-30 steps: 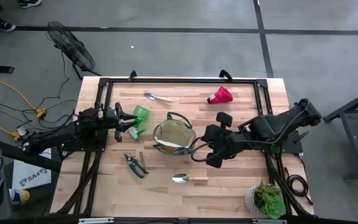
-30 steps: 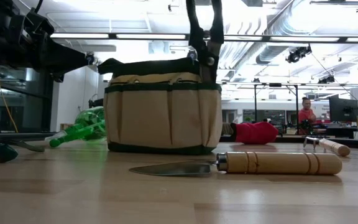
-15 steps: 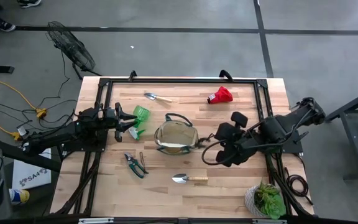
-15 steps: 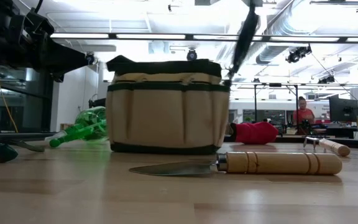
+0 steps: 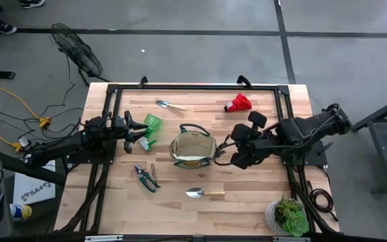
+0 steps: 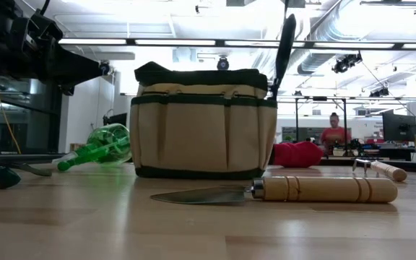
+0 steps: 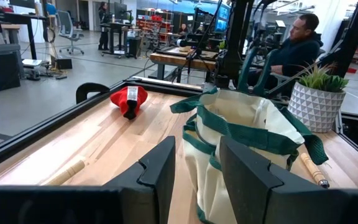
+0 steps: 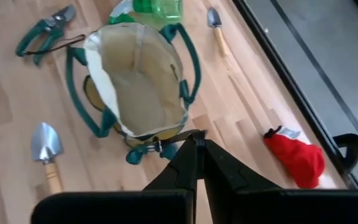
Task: Pick & Place Garden tools in Gardening bag
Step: Put the right green shears into the gardening bag
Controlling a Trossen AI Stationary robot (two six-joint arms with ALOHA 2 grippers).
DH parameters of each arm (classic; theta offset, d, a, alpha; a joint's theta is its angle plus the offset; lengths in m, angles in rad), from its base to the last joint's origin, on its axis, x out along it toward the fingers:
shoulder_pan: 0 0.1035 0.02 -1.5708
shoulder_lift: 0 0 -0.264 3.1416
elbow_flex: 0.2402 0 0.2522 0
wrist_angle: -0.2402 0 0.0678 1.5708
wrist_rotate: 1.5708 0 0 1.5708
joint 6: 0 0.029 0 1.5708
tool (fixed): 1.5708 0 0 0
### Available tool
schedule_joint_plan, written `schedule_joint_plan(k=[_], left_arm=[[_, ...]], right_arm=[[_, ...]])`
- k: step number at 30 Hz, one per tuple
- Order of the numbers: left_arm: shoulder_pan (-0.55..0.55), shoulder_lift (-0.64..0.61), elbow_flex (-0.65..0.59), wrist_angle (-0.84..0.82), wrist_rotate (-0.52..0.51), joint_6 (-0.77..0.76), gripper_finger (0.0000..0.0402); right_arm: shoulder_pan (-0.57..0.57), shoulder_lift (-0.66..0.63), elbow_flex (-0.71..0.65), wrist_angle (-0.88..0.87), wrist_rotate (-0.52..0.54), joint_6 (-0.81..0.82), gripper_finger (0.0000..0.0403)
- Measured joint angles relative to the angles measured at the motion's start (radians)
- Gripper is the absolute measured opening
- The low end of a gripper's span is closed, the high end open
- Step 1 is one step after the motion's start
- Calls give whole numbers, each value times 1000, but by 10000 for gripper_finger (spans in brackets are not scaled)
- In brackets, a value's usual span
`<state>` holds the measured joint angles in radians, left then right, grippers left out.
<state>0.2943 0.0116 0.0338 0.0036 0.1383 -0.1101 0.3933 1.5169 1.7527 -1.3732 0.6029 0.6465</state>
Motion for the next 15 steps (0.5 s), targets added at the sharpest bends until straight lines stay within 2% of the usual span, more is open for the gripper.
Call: schedule_joint_plan(k=[15], left_arm=[[0,0,0,0,0,0,124]], right_arm=[[-70,29,0,42,-3,-106,5]])
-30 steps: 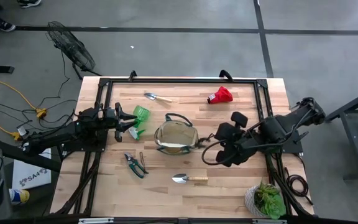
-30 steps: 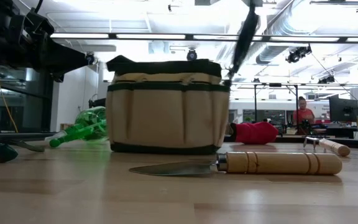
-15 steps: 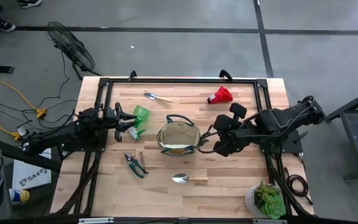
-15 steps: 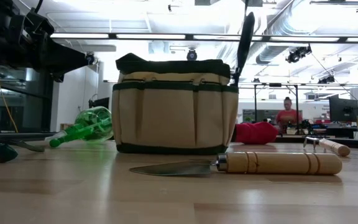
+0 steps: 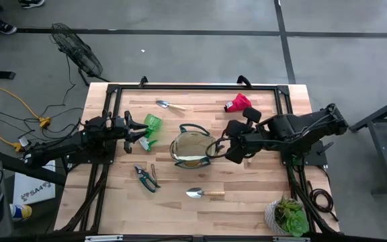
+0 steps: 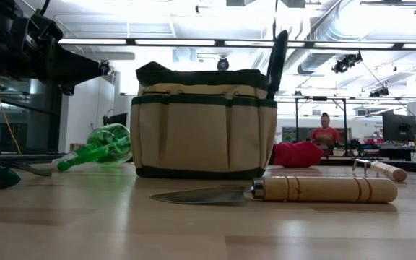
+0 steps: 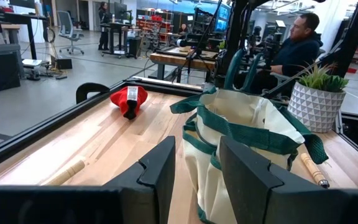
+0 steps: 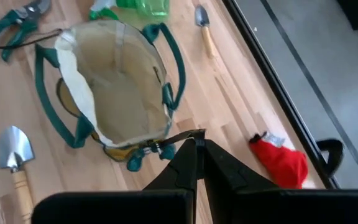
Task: Pick & Place Garden tools in Gardening bag
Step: Put the right green shears into the gardening bag
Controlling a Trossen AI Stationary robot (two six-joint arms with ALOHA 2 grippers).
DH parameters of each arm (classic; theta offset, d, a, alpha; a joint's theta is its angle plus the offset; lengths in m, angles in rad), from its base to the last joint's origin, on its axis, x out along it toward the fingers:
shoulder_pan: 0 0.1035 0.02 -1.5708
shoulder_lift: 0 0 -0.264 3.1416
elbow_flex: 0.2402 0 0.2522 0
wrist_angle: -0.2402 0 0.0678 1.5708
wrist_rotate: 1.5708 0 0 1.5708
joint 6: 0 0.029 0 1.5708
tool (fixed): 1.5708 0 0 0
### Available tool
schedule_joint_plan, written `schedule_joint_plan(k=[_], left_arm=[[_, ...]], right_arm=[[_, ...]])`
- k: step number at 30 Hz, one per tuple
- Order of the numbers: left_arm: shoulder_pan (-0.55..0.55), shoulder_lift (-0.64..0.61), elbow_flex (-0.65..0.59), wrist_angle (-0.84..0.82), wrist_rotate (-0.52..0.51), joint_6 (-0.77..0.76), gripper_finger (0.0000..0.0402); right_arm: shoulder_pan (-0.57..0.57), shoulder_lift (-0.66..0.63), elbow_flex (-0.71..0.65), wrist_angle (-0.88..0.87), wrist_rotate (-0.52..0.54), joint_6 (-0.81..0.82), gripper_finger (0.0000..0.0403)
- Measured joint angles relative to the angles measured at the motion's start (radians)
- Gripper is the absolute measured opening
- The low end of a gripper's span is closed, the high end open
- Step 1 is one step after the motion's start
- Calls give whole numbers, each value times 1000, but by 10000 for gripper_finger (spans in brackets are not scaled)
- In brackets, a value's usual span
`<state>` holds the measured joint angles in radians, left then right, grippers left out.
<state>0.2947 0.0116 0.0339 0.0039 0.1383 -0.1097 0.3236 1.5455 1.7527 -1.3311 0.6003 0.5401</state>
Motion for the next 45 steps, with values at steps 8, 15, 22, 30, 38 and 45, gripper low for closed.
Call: schedule_joint_plan(k=[8,15,22,30,38,45], left_arm=[[0,0,0,0,0,0,124],[0,0,0,0,0,0,124],[0,0,0,0,0,0,124],[0,0,0,0,0,0,124],[0,0,0,0,0,0,124],[0,0,0,0,0,0,124]], right_arm=[[-24,30,0,63,-2,-48,5],[-32,57,0,89,-22,-74,5],[-38,63,-34,110,-50,-74,5],[-38,63,-106,248,-92,-125,5],[-67,63,-164,282,-124,-62,5],[-85,63,-170,297,-132,-11,5]])
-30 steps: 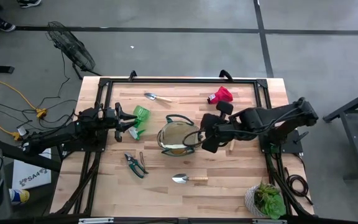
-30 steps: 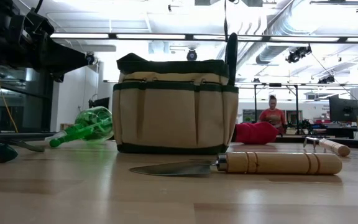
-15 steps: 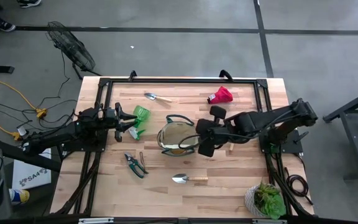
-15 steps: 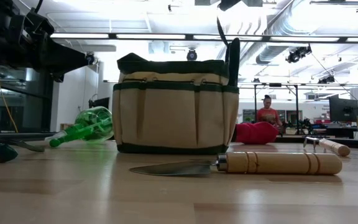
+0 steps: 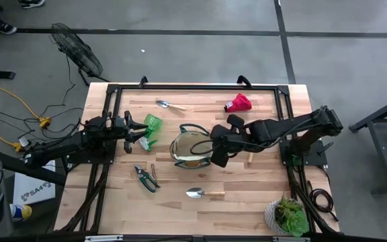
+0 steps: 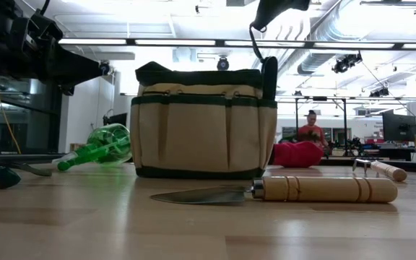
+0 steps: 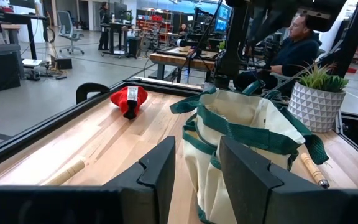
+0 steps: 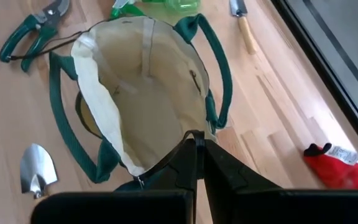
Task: Pick & Place Garden tools in Gardening bag
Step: Put the right green shears into the gardening bag
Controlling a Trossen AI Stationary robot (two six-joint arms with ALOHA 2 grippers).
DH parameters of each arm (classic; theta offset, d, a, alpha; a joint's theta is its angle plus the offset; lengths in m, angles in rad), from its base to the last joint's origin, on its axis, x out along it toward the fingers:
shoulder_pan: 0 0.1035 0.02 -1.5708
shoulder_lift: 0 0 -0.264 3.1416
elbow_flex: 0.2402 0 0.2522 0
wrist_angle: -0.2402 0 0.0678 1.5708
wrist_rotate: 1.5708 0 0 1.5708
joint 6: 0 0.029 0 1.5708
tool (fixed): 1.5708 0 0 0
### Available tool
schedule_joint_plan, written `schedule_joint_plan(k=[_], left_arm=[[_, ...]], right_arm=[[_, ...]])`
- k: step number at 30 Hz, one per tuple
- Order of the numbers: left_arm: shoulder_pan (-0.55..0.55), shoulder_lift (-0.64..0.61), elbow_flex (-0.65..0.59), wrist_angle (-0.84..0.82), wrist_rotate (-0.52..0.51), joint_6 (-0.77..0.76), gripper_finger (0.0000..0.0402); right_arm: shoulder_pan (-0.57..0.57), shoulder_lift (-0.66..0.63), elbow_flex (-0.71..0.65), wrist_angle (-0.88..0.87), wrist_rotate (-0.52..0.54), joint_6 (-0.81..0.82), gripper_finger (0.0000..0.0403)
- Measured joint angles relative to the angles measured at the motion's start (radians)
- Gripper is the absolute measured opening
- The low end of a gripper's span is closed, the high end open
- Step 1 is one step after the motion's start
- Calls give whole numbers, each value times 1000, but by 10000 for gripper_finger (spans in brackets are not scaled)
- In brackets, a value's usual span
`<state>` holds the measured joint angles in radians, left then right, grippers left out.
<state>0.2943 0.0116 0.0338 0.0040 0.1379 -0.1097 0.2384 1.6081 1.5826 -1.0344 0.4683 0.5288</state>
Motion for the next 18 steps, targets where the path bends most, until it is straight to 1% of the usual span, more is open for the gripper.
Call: schedule_joint_plan(k=[6,12,18], left_arm=[[0,0,0,0,0,0,124],[0,0,0,0,0,0,124],[0,0,0,0,0,0,124]], right_arm=[[-25,0,0,-11,1,14,5],[-66,0,0,-16,0,96,5],[-78,0,0,-41,1,103,5]])
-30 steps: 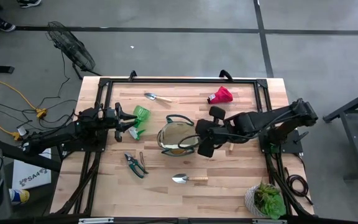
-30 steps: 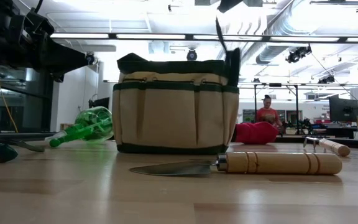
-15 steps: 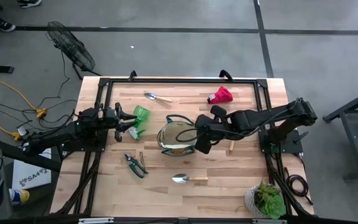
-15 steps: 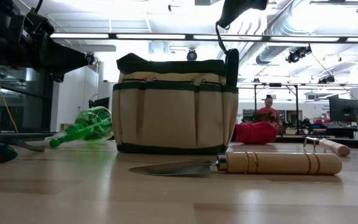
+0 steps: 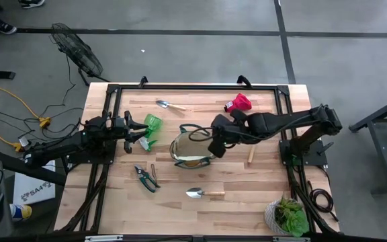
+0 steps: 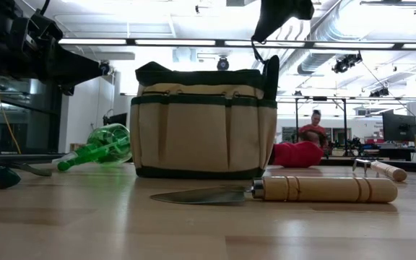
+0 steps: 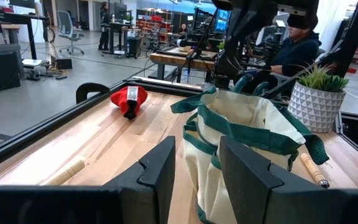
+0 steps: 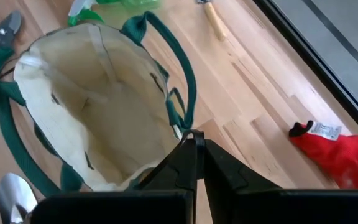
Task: Pick & Place Garden tools in Gardening bag
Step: Put the right green shears into the gardening bag, then put the green shears into the gardening bag
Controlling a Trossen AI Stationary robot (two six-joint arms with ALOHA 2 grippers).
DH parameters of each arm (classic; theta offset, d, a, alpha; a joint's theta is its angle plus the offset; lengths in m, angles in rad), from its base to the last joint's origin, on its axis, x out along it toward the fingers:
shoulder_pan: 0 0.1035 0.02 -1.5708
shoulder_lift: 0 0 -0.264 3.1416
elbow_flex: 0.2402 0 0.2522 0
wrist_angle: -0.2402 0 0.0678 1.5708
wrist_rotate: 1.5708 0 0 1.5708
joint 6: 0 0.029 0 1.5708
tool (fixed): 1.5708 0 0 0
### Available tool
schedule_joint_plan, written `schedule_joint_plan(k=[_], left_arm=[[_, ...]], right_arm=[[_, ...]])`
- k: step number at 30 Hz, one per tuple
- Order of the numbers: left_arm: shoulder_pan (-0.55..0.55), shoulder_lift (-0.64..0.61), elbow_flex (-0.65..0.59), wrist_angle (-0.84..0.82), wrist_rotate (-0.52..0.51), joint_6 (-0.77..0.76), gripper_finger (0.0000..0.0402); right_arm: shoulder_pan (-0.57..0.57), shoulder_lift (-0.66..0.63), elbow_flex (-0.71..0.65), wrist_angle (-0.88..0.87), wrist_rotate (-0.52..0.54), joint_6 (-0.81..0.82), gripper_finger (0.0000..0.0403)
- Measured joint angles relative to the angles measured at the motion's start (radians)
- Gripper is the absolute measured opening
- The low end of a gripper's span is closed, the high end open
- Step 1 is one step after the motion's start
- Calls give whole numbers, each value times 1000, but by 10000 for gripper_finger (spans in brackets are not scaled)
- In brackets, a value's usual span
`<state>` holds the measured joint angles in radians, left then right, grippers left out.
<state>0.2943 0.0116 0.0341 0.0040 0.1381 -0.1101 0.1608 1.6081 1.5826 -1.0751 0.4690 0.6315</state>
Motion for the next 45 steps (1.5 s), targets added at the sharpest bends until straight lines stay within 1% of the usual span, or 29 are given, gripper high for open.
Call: schedule_joint_plan(k=[5,8,11,18,23,26,30,38,41,45], left_arm=[[0,0,0,0,0,0,124],[0,0,0,0,0,0,124],[0,0,0,0,0,0,124],[0,0,0,0,0,0,124],[0,0,0,0,0,0,124],[0,0,0,0,0,0,124],[0,0,0,0,0,0,124],[0,0,0,0,0,0,124],[0,0,0,0,0,0,124],[0,0,0,0,0,0,124]], right_arm=[[3,0,0,-1,-1,0,8],[3,0,0,-1,0,0,24],[3,0,0,-1,0,0,55],[3,-2,1,-23,3,-1,142],[3,-21,1,-28,1,28,178],[3,-26,2,-35,1,51,185],[3,-44,2,-57,0,81,184],[53,-64,2,-97,-9,110,184],[69,-70,2,-99,-31,111,184],[77,-72,2,-130,-67,210,183]])
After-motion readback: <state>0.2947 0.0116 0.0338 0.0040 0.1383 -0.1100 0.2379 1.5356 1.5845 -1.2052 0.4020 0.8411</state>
